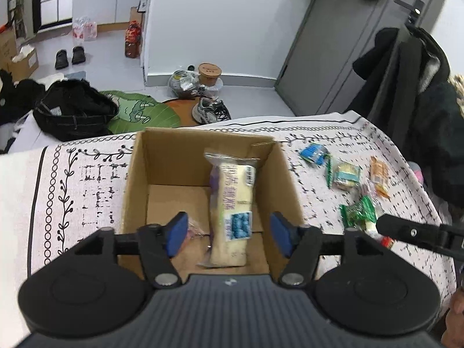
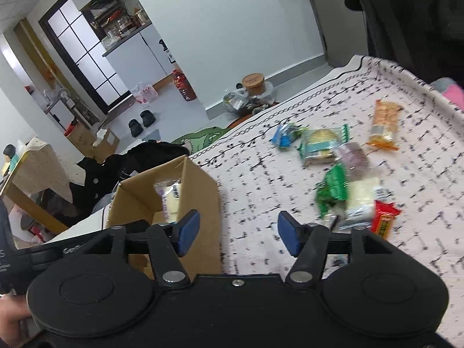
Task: Organize snacks
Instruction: 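Move both tools back over the snack pile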
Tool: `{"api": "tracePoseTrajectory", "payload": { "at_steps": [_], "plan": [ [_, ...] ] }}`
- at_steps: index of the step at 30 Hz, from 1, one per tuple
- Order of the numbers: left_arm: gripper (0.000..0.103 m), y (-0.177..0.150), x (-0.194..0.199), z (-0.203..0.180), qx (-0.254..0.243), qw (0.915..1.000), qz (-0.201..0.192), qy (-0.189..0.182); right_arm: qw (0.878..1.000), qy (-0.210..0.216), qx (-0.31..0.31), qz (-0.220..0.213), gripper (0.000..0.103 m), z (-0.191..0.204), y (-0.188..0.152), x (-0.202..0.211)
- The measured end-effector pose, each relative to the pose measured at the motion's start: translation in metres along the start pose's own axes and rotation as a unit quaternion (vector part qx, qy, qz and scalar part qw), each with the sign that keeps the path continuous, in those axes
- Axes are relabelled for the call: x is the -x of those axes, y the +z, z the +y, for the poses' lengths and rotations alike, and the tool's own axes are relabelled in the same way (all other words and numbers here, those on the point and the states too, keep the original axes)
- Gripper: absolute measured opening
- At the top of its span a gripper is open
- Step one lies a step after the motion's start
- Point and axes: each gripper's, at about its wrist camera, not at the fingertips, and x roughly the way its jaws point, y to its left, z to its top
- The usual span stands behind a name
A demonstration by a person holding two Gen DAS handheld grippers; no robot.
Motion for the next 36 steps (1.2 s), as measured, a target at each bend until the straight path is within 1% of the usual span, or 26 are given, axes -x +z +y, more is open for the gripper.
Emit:
{"api": "tracePoseTrajectory", "payload": {
  "at_steps": [2,4,6,7,9,16,18,24,36],
  "plan": [
    [0.071,-0.003,0.005,-0.010,-0.014,0.9999,-0.004,0.007,1.000,0.000,0.003,-0.006,0.068,-0.005,0.000,0.007],
    [0.072,-0.006,0.011,-0.021,-0.030,0.9995,-0.004,0.014,1.000,-0.001,0.005,-0.008,0.069,-0.012,0.001,0.014],
    [0.074,-0.008,0.016,-0.031,-0.042,0.9991,-0.003,0.010,1.000,-0.005,0.010,-0.010,0.071,-0.018,0.002,0.021],
    [0.075,-0.008,0.018,-0.035,-0.045,0.9990,-0.002,0.008,1.000,-0.007,0.011,-0.011,0.074,-0.021,0.003,0.024],
    [0.082,-0.009,0.023,-0.044,-0.051,0.9987,-0.004,0.006,1.000,-0.011,0.016,-0.013,0.077,-0.027,0.002,0.030],
    [0.084,-0.014,0.025,-0.071,-0.087,0.9962,0.000,-0.003,0.999,-0.026,0.009,-0.021,0.083,-0.048,-0.002,0.049],
    [0.091,-0.015,0.027,-0.078,-0.096,0.9953,-0.003,-0.009,0.999,-0.033,0.009,-0.022,0.084,-0.054,-0.003,0.054],
    [0.103,-0.018,0.025,-0.098,-0.119,0.9925,-0.008,-0.027,0.999,-0.045,-0.003,-0.025,0.085,-0.073,-0.007,0.067],
    [0.103,-0.029,0.015,-0.134,-0.156,0.9856,0.002,-0.065,0.997,-0.074,-0.024,-0.021,0.087,-0.105,-0.017,0.084]
  ]
}}
